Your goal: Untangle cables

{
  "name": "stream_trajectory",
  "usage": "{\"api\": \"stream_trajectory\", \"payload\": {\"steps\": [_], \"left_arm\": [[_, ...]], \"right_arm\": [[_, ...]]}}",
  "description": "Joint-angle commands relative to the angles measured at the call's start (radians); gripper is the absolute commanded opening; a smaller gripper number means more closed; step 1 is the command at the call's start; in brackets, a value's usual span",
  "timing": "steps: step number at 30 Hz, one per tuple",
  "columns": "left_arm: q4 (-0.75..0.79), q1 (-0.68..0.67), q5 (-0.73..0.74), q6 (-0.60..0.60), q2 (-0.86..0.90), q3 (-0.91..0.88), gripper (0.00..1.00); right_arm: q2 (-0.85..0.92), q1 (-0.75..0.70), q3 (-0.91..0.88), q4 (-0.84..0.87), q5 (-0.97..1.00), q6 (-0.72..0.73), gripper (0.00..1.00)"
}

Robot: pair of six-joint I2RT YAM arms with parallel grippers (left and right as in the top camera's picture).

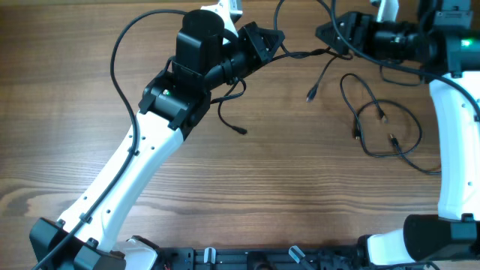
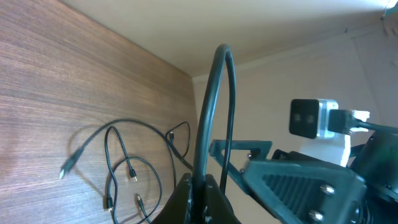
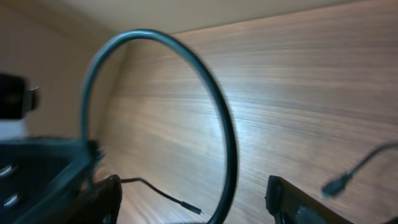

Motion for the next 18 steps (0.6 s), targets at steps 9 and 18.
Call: {"api": "stream_trajectory", "payload": {"steps": [9, 18], "left_arm": [[-0.035, 0.005, -0.017, 0.010, -0.007, 0.006, 0.04], [-0.226, 0.005, -0.333, 0.102, -0.007, 0.006, 0.04]], "right_arm": [[0.045, 0.041, 0.006, -0.017, 0.562, 0.225, 0.37], [0.045, -0.058, 0.006, -0.052, 0.636, 0.215, 0.26]]}}
